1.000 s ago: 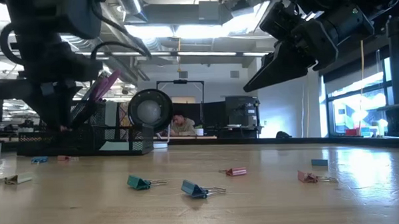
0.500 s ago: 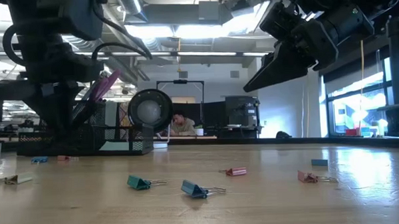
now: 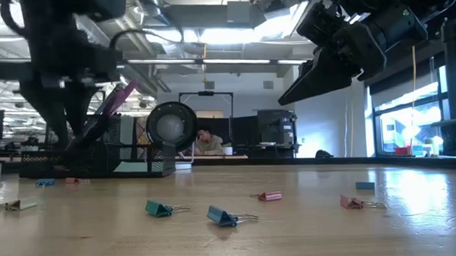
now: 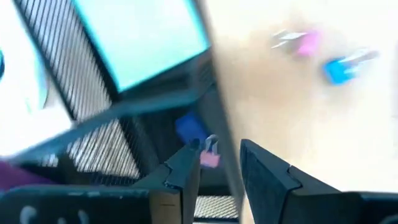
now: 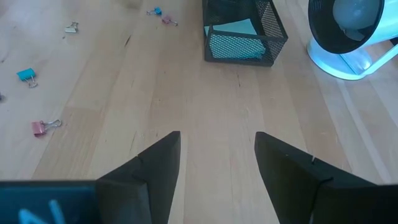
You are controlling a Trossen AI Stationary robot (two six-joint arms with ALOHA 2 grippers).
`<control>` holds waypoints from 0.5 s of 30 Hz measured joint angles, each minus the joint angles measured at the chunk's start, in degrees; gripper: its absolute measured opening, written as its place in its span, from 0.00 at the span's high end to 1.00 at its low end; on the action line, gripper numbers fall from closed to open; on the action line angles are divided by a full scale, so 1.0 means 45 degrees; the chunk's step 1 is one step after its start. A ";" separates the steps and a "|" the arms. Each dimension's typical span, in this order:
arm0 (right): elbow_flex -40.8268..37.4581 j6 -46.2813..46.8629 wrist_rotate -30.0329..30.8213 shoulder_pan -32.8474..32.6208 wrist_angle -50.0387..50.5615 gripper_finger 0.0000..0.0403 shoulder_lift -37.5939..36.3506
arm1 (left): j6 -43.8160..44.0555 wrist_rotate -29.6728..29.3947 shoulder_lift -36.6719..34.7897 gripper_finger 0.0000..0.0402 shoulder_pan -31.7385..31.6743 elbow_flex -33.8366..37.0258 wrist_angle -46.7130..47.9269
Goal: Pick and place office supplies into organizer
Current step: Put the blue binder clip into the black desk organizer
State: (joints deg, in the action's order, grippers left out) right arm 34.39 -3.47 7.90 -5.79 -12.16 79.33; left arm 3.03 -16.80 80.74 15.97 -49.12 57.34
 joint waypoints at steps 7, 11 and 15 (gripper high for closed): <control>0.0000 0.0041 0.0000 -0.0001 0.0000 0.48 0.0000 | -0.1681 0.0724 -0.0004 0.72 0.0519 -0.0340 -0.0206; 0.0000 0.0041 0.0000 -0.0003 0.0000 0.48 0.0000 | -0.3172 0.0785 -0.0004 0.71 0.0903 -0.0340 -0.0389; 0.0000 0.0041 0.0000 0.0000 0.0000 0.48 0.0000 | -0.4858 0.1119 0.0027 0.71 0.1269 -0.0340 -0.1572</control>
State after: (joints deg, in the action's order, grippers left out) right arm 34.39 -3.29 7.90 -5.79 -12.16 79.33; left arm -18.84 -11.76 80.87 21.68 -50.65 50.26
